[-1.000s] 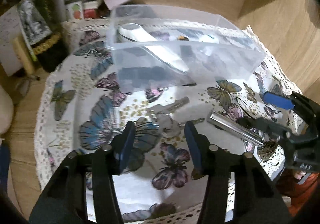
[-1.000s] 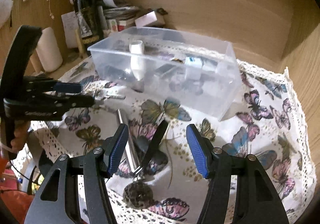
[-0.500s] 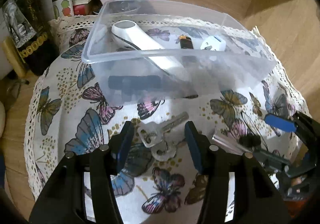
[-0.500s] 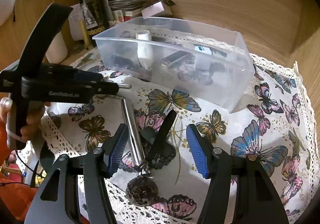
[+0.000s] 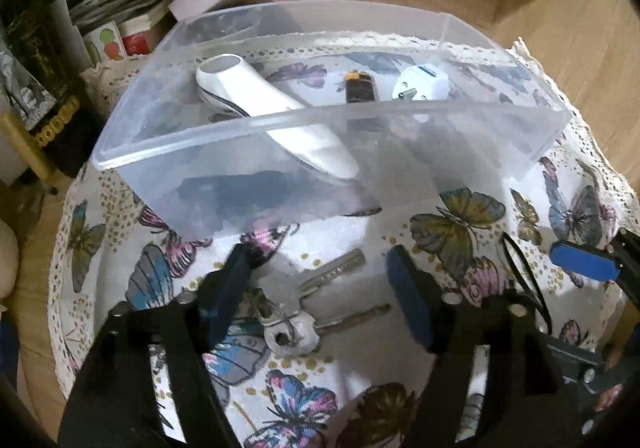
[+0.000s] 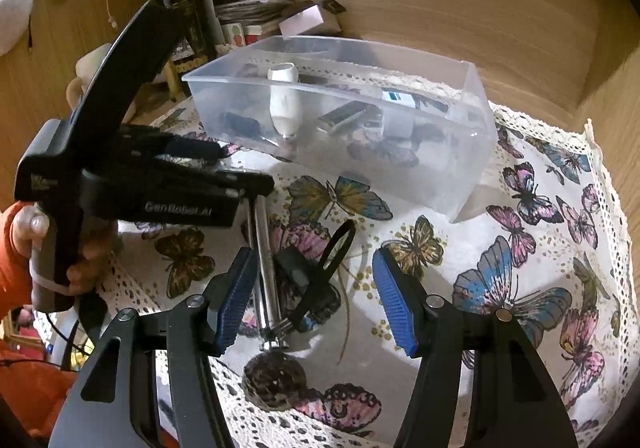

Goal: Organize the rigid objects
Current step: 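Grasp the keys with the left gripper while the right gripper grasps the silver rod, then place the keys and the silver rod into the clear box, opening both grippers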

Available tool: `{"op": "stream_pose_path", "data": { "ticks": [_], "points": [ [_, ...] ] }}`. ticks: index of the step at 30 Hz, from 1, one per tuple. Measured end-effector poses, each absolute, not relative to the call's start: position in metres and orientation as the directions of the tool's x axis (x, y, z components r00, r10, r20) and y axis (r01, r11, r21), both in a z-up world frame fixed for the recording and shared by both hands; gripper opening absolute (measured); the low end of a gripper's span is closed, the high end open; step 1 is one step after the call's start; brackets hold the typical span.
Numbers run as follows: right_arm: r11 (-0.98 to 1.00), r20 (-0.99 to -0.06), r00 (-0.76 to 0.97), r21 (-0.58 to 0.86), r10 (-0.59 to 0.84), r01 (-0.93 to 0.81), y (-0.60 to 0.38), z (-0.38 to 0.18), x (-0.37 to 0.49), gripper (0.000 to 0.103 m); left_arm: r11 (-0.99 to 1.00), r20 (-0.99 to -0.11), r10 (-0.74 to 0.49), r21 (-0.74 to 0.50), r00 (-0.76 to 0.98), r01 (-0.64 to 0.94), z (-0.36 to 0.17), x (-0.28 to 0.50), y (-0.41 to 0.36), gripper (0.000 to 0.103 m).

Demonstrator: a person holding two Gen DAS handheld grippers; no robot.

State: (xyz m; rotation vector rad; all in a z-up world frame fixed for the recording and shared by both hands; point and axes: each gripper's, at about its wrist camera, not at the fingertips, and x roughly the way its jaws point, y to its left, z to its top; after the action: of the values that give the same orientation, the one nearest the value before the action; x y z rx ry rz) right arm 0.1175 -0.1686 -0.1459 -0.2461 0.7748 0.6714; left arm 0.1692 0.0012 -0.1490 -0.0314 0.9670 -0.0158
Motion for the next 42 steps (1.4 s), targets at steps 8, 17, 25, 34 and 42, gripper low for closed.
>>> {"op": "stream_pose_path", "data": {
  "ticks": [8, 17, 25, 34, 42],
  "points": [
    [0.727, -0.702, 0.500, 0.038, 0.508, -0.685, -0.159, -0.142, 0.119, 0.056, 0.998, -0.814, -0.050, -0.027, 0.579, 0.048, -0.145, 0.148, 0.006, 0.010],
    [0.672, -0.758, 0.453, -0.027, 0.469, -0.740, -0.124, -0.155, 0.119, 0.031, 0.995, -0.807, -0.101, -0.071, 0.582, 0.073, -0.132, 0.119, 0.031, 0.031],
    [0.670, -0.746, 0.465, -0.034, 0.477, -0.742, -0.121, -0.153, 0.120, 0.011, 0.990, -0.814, -0.111, -0.043, 0.571, 0.131, -0.145, 0.101, 0.029, 0.050],
    [0.645, -0.775, 0.426, -0.031, 0.467, -0.764, -0.112, -0.155, 0.118, 0.018, 0.984, -0.795, -0.137, -0.039, 0.591, 0.176, -0.144, 0.092, 0.022, 0.025],
    [0.660, -0.780, 0.447, -0.058, 0.439, -0.749, -0.118, -0.163, 0.115, 0.014, 0.985, -0.784, -0.152, -0.074, 0.602, 0.153, -0.143, 0.092, 0.027, 0.010]
  ]
}}
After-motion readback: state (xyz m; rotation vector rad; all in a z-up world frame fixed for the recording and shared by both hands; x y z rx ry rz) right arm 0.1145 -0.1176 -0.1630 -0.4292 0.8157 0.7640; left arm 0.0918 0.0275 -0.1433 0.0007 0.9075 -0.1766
